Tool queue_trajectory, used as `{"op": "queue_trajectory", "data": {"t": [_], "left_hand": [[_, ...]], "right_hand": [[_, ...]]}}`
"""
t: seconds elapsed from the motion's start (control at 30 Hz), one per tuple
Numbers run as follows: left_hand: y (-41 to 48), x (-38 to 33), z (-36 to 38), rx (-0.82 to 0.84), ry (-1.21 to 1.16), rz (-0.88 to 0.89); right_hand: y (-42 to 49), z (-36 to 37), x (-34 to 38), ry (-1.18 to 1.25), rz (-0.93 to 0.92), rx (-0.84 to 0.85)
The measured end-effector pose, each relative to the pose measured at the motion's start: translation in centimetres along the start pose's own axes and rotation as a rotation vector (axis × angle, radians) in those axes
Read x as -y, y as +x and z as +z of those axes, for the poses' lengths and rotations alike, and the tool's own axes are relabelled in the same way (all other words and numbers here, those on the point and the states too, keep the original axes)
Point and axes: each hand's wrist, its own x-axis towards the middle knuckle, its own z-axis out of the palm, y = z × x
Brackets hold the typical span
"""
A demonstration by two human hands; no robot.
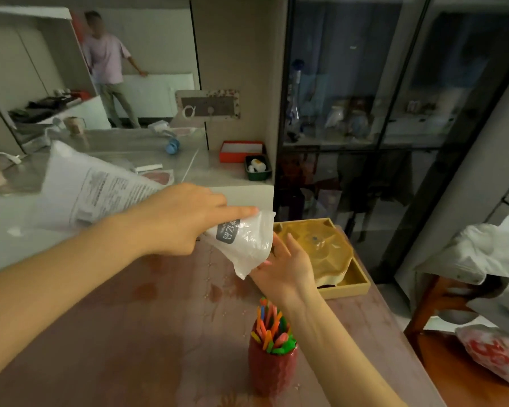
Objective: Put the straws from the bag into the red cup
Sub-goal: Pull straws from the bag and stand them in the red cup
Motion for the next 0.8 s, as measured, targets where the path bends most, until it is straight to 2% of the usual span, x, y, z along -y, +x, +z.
{"op": "queue_trajectory", "data": {"t": [0.07, 0.17, 0.4, 0.63, 0.73, 0.8], "left_hand": [[1.6, -0.4, -1.1, 0.115, 0.139, 0.079], [3.2, -1.1, -2.1, 0.256, 0.244, 0.106], [4.1, -0.9, -3.5, 0.361, 0.243, 0.051], [4.1, -0.6, -4.7, 0.334, 0.254, 0.026], [3.0, -0.5, -3.8, 0.289, 0.187, 0.002], [1.8, -0.3, -2.7, 0.215, 0.066, -0.078]], "right_hand": [[0.3, 0.4, 0.1, 0.091, 0.016, -0.003], [0.6, 0.4, 0.0, 0.162, 0.076, -0.010], [0.8, -0.1, -0.8, 0.158, 0.083, -0.059], [0.4, 0.7, -1.5, 0.218, 0.168, -0.024], [0.4, 0.6, -1.1, 0.271, 0.159, 0.031], [0.1, 0.2, -0.9, 0.303, 0.137, 0.061]]}}
